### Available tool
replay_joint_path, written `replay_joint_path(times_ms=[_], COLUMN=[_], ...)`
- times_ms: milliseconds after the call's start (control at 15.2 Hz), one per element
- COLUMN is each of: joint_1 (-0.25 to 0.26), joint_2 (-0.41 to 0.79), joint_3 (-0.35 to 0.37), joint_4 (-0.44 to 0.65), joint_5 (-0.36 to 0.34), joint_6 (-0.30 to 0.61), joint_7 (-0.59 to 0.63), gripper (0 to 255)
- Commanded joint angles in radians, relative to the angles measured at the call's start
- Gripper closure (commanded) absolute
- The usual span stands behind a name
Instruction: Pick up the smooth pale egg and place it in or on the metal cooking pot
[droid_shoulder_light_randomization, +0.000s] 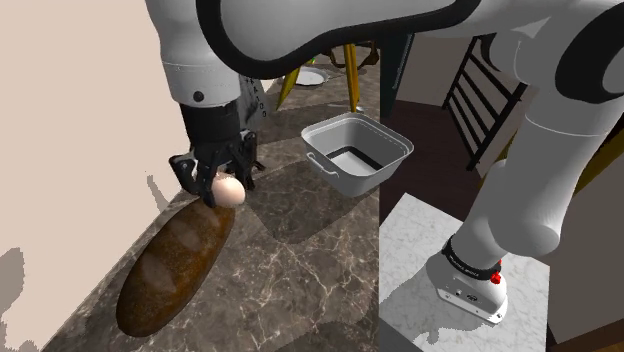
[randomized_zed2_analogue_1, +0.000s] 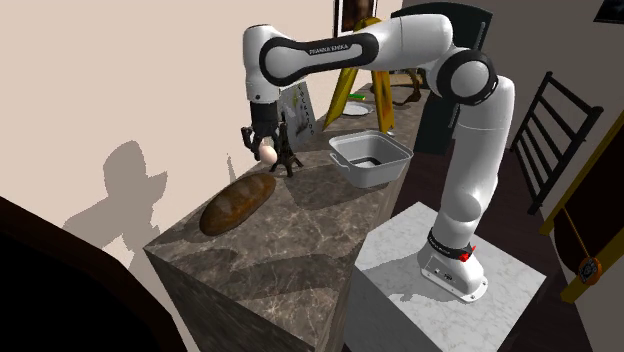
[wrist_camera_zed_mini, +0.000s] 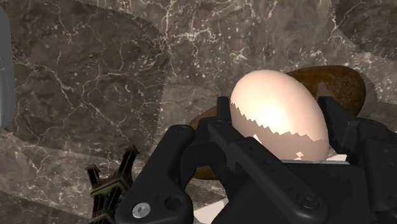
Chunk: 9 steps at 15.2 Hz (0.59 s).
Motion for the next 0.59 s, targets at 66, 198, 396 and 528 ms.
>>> replay_joint_path(times_ms=[66,198,396,528], joint_1=[-0.048,-0.079,-0.115,-0.136], joint_2=[-0.088,-0.15,-0.233,-0.283], joint_3=[-0.022,-0.044,-0.083,-0.112], joint_4=[-0.095,-0.16,-0.246,-0.297], joint_5=[0.046,0.076,0.11,0.127], joint_6=[0.01,0.014,0.015,0.012], joint_7=[-0.076,-0.133,-0.218,-0.274], gripper=[255,255,255,255])
